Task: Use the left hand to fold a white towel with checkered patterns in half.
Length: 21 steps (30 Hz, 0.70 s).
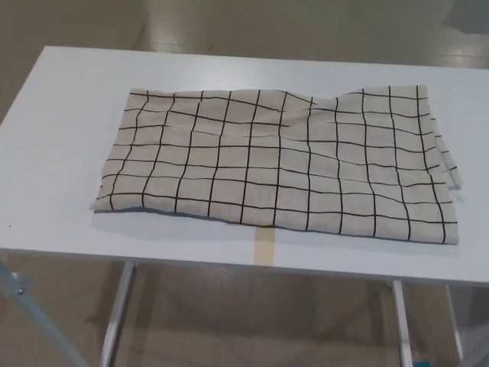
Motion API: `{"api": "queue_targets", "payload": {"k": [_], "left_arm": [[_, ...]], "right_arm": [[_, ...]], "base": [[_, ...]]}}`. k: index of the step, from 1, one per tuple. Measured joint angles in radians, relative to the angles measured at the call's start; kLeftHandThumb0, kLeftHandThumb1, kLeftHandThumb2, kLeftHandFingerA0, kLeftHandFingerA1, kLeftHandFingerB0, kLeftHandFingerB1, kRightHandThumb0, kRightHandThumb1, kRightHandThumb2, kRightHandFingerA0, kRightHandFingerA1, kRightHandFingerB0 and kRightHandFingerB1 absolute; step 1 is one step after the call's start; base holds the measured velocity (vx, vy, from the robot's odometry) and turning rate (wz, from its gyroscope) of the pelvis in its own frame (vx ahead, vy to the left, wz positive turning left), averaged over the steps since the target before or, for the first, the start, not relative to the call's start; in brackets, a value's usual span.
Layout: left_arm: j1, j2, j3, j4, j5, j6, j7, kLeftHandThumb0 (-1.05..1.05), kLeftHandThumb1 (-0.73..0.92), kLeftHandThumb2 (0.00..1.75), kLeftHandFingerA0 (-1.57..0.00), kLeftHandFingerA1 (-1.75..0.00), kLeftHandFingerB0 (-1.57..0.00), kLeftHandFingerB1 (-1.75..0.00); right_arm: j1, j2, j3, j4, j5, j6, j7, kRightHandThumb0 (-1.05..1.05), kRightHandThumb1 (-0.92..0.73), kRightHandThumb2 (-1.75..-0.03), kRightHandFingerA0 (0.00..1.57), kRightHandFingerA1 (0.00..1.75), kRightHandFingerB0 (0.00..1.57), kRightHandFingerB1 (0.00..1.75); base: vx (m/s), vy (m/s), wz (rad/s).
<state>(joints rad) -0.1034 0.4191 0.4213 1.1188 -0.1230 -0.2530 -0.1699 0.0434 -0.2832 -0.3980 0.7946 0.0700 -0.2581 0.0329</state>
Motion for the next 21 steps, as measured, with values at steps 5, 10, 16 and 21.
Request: {"api": "queue_targets", "payload": {"k": [5, 10, 16, 21], "left_arm": [[-0.001, 0.0, 0.018, 0.032, -0.018, -0.052, -0.033, -0.3, 0.44, 0.58, -0.28, -0.4, -0.25, -0.34], [0.0, 0.0, 0.021, 0.035, -0.024, -0.08, -0.052, -0.36, 0.27, 0.65, 0.0, -0.2, 0.0, -0.2], [0.004, -0.005, 0.022, -0.021, -0.036, -0.112, -0.065, -0.56, 0.37, 0.69, 0.0, -0.06, 0.0, 0.0], [0.044, -0.026, 0.022, -0.207, -0.036, -0.119, -0.035, -0.43, 0.3, 0.6, 0.0, -0.1, 0.0, 0.0]], "right_arm": [[0.001, 0.0, -0.01, 0.018, 0.018, -0.046, 0.004, -0.29, -0.57, -0.57, 0.5, 0.52, 0.49, 0.42], [0.005, 0.0, -0.01, 0.022, 0.027, -0.065, 0.006, -0.29, -0.58, -0.57, 0.5, 0.52, 0.48, 0.42], [0.025, 0.011, -0.008, -0.039, 0.037, -0.068, 0.011, -0.3, -0.57, -0.57, 0.47, 0.51, 0.48, 0.42], [0.053, 0.054, -0.006, -0.116, 0.047, -0.069, 0.013, -0.3, -0.59, -0.57, 0.45, 0.5, 0.47, 0.42]], "base": [[0.0, 0.0, 0.0], [0.0, 0.0, 0.0], [0.0, 0.0, 0.0], [0.0, 0.0, 0.0]]}}
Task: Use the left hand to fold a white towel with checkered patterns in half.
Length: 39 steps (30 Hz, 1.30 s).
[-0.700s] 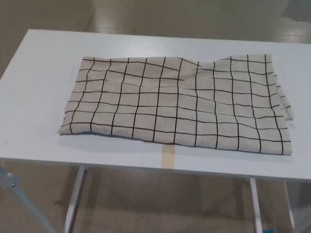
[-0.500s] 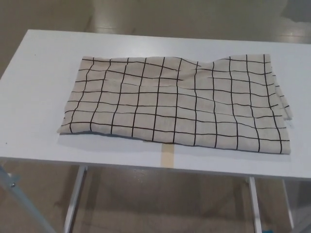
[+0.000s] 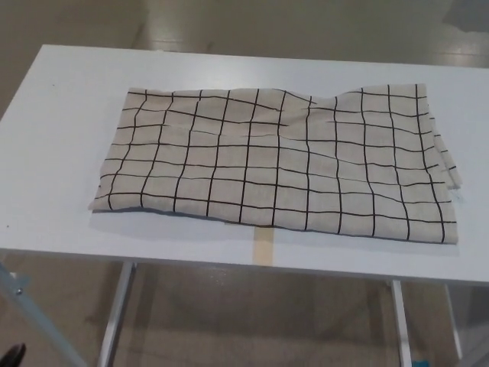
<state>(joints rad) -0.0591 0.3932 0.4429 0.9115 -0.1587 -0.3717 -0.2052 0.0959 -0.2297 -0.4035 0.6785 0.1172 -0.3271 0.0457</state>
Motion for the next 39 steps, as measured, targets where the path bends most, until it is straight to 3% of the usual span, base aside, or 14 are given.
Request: {"api": "queue_targets", "payload": {"k": [3, 4, 7, 11, 30, 39], "left_arm": [[0.028, -0.019, 0.005, -0.122, 0.0, 0.003, 0.019, -0.39, 0.28, 0.6, 0.0, -0.09, 0.0, 0.0], [0.035, -0.025, 0.006, -0.159, 0.0, 0.003, 0.024, -0.62, 0.39, 0.72, 0.0, 0.0, 0.0, -0.03], [0.063, -0.046, 0.01, -0.275, -0.001, 0.009, 0.038, -0.67, 0.42, 0.72, 0.0, 0.0, 0.0, -0.07], [0.086, -0.062, 0.013, -0.427, 0.001, 0.014, 0.052, -0.58, 0.37, 0.68, 0.0, 0.0, 0.0, -0.04], [0.196, -0.101, 0.049, -1.098, 0.204, 0.019, 0.193, -0.58, 0.37, 0.68, 0.0, 0.0, 0.0, -0.04], [0.217, -0.11, 0.05, -1.157, 0.281, 0.027, 0.243, -0.58, 0.37, 0.68, 0.0, 0.0, 0.0, -0.04]], "right_arm": [[0.015, 0.02, 0.004, -0.034, 0.004, 0.0, 0.0, -0.3, -0.6, -0.58, 0.44, 0.49, 0.46, 0.42], [0.02, 0.026, 0.005, -0.043, 0.005, 0.0, 0.001, -0.31, -0.61, -0.58, 0.43, 0.48, 0.45, 0.41], [0.034, 0.046, 0.008, -0.067, 0.008, 0.001, 0.001, -0.32, -0.61, -0.58, 0.43, 0.46, 0.43, 0.42], [0.046, 0.059, 0.017, -0.074, 0.009, 0.0, 0.004, -0.37, -0.62, -0.58, 0.43, 0.47, 0.42, 0.41], [0.1, 0.112, 0.078, -0.142, 0.009, 0.0, 0.007, -0.37, -0.62, -0.58, 0.43, 0.47, 0.42, 0.41], [0.115, 0.116, 0.088, -0.163, 0.011, 0.001, 0.009, -0.37, -0.62, -0.58, 0.43, 0.47, 0.42, 0.41]], "base": [[0.0, 0.0, 0.0], [0.0, 0.0, 0.0], [0.0, 0.0, 0.0], [0.0, 0.0, 0.0], [0.0, 0.0, 0.0], [0.0, 0.0, 0.0]]}}
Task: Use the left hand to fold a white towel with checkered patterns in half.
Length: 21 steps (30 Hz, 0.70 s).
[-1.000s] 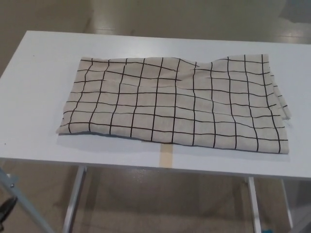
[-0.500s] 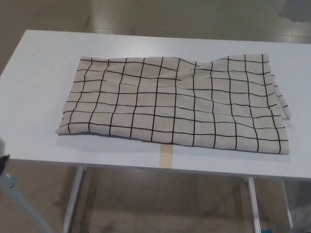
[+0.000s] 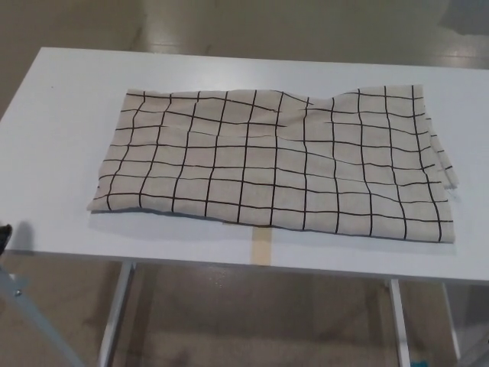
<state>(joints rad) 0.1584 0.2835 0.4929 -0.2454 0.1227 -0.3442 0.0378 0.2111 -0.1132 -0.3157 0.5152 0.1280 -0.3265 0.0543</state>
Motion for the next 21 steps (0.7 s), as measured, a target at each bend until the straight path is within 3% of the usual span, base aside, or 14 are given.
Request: {"api": "queue_targets", "payload": {"k": [2, 3, 6, 10, 21], "left_arm": [[0.002, -0.001, 0.0, -0.005, 0.015, 0.004, 0.009, -0.56, 0.36, 0.67, 0.0, 0.0, 0.0, -0.02], [0.002, -0.001, -0.001, -0.006, 0.018, 0.005, 0.011, -0.63, 0.4, 0.74, 0.0, -0.03, -0.01, -0.15], [0.002, -0.001, -0.002, -0.007, 0.022, 0.006, 0.013, -0.61, 0.39, 0.74, 0.0, -0.06, -0.01, -0.17], [-0.213, 0.07, -0.191, 0.137, 0.122, 0.018, 0.002, -0.59, 0.38, 0.74, 0.0, -0.08, -0.01, -0.18], [-0.398, 0.188, -0.45, 0.309, 0.286, 0.034, -0.011, -0.61, 0.39, 0.74, 0.0, -0.05, -0.01, -0.16]], "right_arm": [[0.001, 0.0, 0.001, -0.003, 0.001, 0.0, 0.0, -0.38, -0.63, -0.59, 0.43, 0.47, 0.42, 0.41], [0.002, 0.0, 0.001, -0.004, 0.001, 0.0, 0.0, -0.37, -0.64, -0.6, 0.43, 0.48, 0.42, 0.42], [0.002, 0.0, 0.002, -0.006, 0.001, 0.0, 0.0, -0.37, -0.64, -0.6, 0.43, 0.48, 0.42, 0.42], [0.003, 0.003, 0.03, 0.0, -0.004, -0.01, 0.005, -0.37, -0.64, -0.6, 0.43, 0.48, 0.42, 0.42], [0.013, 0.003, 0.062, 0.025, -0.015, -0.037, 0.006, -0.36, -0.63, -0.59, 0.42, 0.46, 0.43, 0.42]], "base": [[0.0, 0.0, 0.0], [0.0, 0.0, 0.0], [0.0, 0.0, 0.11], [0.0, 0.0, 0.0], [0.0, 0.0, -0.01]]}}
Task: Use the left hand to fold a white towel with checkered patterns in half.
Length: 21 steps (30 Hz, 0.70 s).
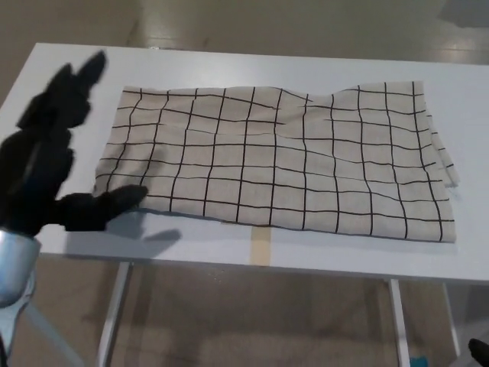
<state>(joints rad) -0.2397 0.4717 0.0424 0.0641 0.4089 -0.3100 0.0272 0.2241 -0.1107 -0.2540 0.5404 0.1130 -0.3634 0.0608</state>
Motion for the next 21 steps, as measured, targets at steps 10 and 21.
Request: {"api": "queue_targets", "payload": {"k": [10, 21], "left_arm": [[-0.091, 0.078, -0.18, 0.129, 0.16, 0.025, 0.0, -0.63, 0.4, 0.74, 0.0, -0.03, 0.0, -0.13], [-0.2, 0.126, -0.338, 0.306, 0.312, 0.071, 0.0, -0.62, 0.39, 0.73, 0.0, -0.02, 0.0, -0.13]], "right_arm": [[0.005, -0.001, 0.015, 0.006, -0.02, -0.027, 0.0, -0.36, -0.63, -0.58, 0.43, 0.47, 0.43, 0.42], [0.006, -0.01, 0.018, 0.016, -0.023, -0.055, 0.007, -0.36, -0.63, -0.58, 0.43, 0.48, 0.43, 0.42]], "base": [[0.0, 0.0, 0.0], [0.0, 0.0, 0.0]]}}
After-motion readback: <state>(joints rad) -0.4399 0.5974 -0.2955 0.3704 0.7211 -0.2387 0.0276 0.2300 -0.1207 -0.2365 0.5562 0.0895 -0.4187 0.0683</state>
